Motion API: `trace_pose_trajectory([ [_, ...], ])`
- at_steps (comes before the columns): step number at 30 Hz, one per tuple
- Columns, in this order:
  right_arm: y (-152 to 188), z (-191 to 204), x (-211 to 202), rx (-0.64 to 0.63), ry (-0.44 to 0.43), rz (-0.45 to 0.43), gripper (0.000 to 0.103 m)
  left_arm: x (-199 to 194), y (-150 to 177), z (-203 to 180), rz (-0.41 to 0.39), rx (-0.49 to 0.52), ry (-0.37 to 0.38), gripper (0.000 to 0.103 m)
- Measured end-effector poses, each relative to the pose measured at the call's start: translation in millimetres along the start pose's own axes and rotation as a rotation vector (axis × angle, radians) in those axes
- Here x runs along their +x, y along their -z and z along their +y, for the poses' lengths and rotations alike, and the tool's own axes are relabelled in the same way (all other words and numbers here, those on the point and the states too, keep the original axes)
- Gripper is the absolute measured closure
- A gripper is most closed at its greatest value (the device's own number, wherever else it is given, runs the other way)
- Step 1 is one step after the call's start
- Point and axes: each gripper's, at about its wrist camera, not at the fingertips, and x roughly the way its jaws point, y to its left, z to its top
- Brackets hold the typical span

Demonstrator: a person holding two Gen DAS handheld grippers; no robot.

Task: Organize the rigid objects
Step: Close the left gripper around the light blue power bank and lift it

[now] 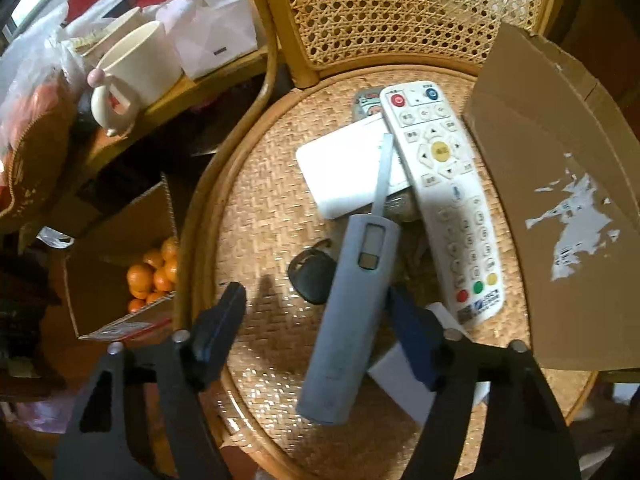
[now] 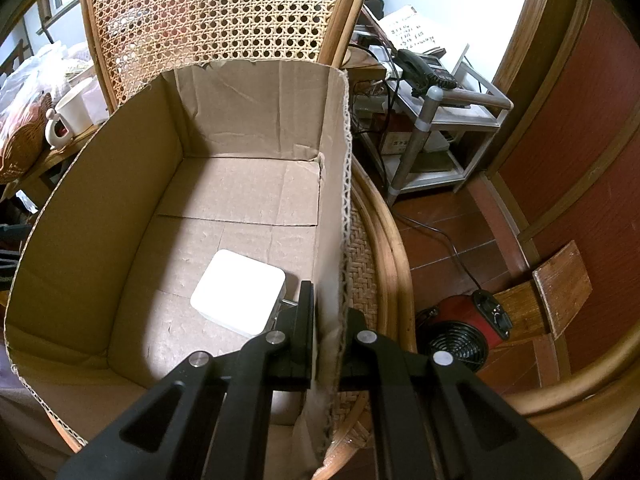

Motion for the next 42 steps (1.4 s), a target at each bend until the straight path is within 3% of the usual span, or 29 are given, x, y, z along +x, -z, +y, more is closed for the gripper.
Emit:
trace_pose_trajectory([
  [3,0,0,1,0.001,-0.001,0.001,0.096,2,0,-2,0.011,-0.002,0.039,0.049],
  [6,0,0,0,-0.001,0.0,0.0,0.096,4,0,-5,0.023,0.004,0.042,0.053],
  [12,0,0,0,-0.002,0.0,0.0,0.096,5,1,-6,0.04,-0.012,0.088,0.071],
  [20,0,0,0,-0.002,0.001,0.0,0.096,3,4,-11,0.029,-0.002,0.063,0.073],
  [26,0,0,0,-0.002,0.0,0.0,0.096,5,3,-24,0.003,0.054,-0.012,0.074],
  [42,-1,0,0,-0.008,0.008,0.004,0.096,-33,7,-12,-0.115,-0.02,0.036,0.077],
])
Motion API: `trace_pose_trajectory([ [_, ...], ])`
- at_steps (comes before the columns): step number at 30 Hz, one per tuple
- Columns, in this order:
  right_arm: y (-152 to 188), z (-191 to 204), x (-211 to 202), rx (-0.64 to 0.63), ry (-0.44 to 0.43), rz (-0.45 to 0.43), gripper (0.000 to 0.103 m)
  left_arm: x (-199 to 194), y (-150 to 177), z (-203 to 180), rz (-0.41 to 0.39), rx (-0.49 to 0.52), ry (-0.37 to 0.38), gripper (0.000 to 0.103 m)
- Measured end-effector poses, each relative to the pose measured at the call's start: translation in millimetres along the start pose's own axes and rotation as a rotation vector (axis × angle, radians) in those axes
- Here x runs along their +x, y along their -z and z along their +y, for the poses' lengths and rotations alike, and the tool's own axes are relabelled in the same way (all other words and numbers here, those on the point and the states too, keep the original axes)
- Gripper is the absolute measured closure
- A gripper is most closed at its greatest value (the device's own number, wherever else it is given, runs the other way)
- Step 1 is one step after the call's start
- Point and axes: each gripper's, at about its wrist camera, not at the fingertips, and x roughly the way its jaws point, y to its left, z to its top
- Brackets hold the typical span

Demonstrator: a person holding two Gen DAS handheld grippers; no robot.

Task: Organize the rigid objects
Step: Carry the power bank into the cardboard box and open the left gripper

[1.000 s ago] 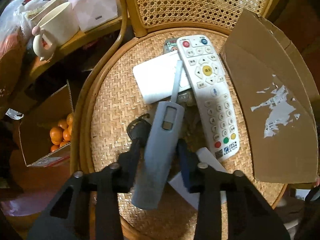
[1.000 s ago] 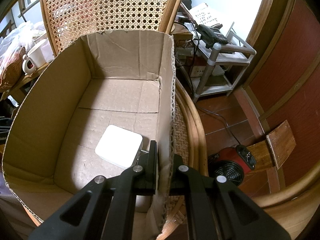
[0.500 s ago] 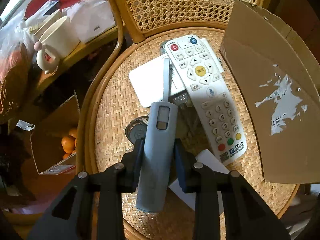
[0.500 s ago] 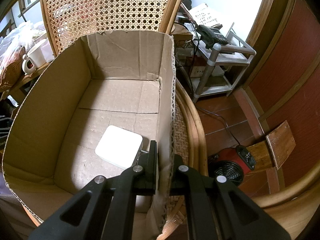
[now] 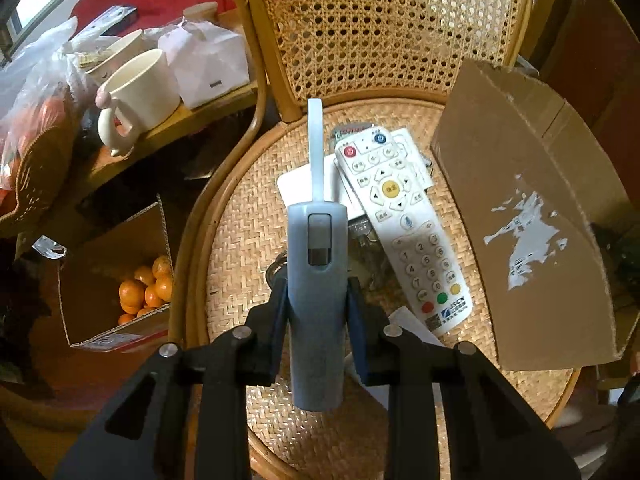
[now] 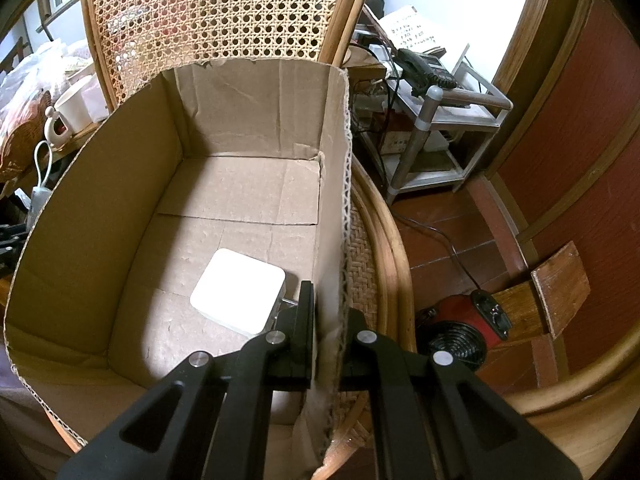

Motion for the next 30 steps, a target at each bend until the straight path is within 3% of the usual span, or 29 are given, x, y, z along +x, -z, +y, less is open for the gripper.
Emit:
trace_pose_trajectory([
  [6,0,0,-2,-0.005,0.003,-0.006,0.096,-23,3,-1,-0.067,-0.014,0.001,0.077],
  [11,1,1,-2,-0.007,0.001,-0.008,0.096,-41,8,-10,-0.131,0.005,-0.047,0.077],
  [22,2,-1,-3,-0.011,0.0,-0.009,0.096,-61,6,-15,-0.196,-0.012,-0.017,0.077],
  [26,2,-2,-3,-0.008,0.003,-0.012,0.096,-70,4,-15,-0.231,-0.033,0.046,0.077],
  [30,1,-2,-3,-0.007,0.005,-0.012,0.096,-79,3,-19,-0.273,-0.041,0.049,0.077],
])
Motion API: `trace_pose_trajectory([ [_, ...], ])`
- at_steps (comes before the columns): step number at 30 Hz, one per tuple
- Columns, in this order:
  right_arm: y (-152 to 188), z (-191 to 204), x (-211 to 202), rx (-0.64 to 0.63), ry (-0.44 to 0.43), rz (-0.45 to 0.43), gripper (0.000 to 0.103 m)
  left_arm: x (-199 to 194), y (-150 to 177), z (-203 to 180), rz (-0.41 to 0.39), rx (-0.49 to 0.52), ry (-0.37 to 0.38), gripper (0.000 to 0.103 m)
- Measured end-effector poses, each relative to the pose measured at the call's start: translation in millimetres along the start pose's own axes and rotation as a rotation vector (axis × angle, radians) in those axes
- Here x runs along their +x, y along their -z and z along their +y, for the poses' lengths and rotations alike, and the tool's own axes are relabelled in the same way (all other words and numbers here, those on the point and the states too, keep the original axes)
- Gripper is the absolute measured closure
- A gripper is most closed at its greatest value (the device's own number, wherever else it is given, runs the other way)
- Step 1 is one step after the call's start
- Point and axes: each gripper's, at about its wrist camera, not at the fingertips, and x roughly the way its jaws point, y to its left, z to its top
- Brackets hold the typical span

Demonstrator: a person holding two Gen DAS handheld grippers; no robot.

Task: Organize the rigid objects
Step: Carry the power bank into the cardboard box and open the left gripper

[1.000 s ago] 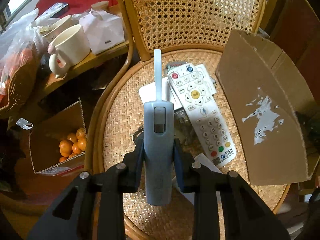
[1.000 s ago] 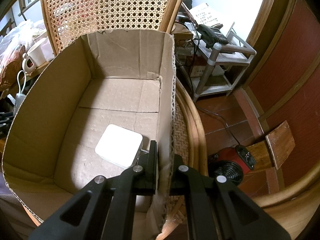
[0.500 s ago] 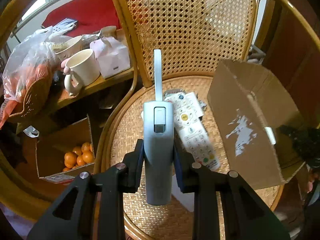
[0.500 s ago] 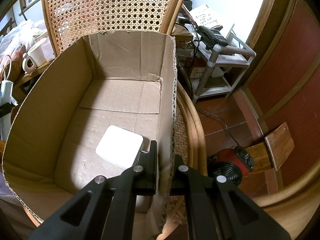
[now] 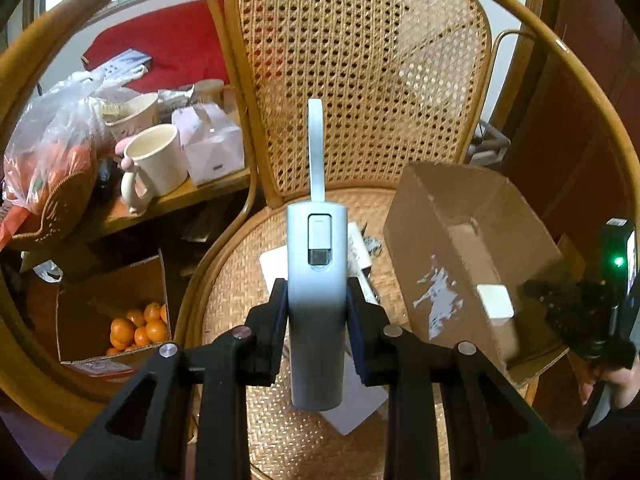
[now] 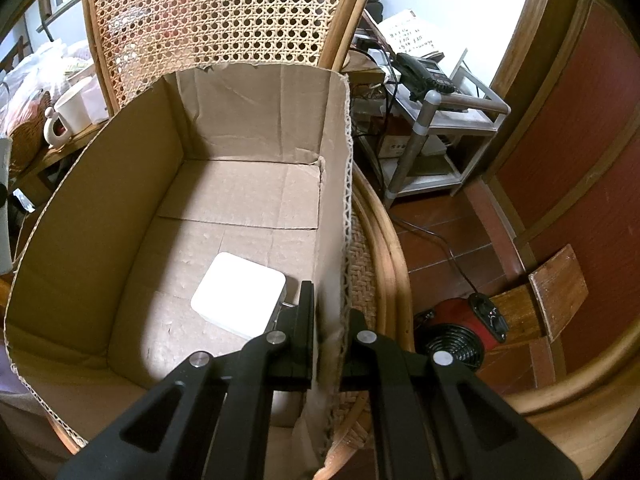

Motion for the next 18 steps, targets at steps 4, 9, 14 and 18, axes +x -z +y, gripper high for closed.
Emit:
trace_pose_trajectory([
  [4,0,1,0,0.0,0.0,0.0,0.096,-5,-4,-8,-0.028,-0.008,0.017,0.077],
  [9,0,1,0,0.001,-0.001,0.001,0.096,-15,-10,-25,-0.09,-0.003,0.046,0.077],
  [14,0,1,0,-0.002,0.003,-0.005,0.096,-26,-15,-43,-0.172,0.006,0.111,0.077],
  [18,-2,1,-2,-0.006,0.009,-0.016,0.096,-34,-18,-59,-0.226,0.019,0.171,0.077],
])
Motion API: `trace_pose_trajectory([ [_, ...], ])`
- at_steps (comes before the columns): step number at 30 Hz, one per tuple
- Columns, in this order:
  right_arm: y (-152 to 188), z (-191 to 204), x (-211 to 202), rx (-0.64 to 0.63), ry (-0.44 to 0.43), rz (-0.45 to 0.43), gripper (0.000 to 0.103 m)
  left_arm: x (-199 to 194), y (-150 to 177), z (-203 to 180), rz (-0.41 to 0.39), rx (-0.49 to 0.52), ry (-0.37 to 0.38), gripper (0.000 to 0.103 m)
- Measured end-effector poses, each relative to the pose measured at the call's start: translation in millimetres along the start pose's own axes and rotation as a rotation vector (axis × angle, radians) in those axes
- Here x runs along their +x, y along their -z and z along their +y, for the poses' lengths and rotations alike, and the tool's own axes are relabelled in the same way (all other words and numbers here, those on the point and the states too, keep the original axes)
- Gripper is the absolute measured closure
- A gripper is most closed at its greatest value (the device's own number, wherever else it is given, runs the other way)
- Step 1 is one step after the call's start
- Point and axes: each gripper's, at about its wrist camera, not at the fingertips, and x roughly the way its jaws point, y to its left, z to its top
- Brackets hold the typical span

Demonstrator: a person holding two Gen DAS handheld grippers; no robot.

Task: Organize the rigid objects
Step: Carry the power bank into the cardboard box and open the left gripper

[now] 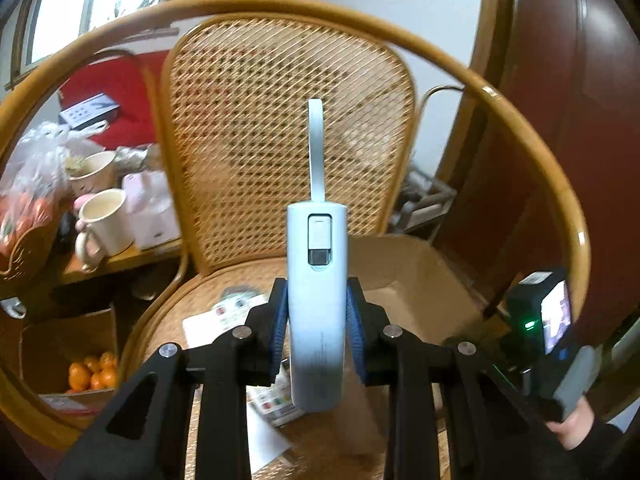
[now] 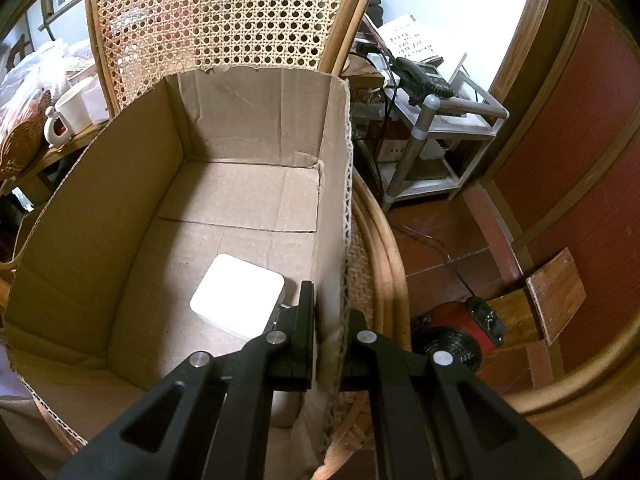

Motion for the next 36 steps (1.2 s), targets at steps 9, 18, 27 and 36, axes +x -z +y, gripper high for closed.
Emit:
trace_pose_trajectory([
  [9,1,0,0,0.006,-0.009,0.001,0.096,7,-3,-19,0.004,-0.042,0.139,0.077],
  [18,2,0,0,0.006,-0.01,0.001,0.096,41,8,-37,0.144,-0.048,0.137,0.077],
  [27,2,0,1,0.007,-0.012,0.002,0.096,73,19,-42,0.265,-0.023,0.068,0.077],
  [36,4,1,1,0.001,-0.006,-0.001,0.096,71,20,-51,0.256,0.046,0.031,0.077],
])
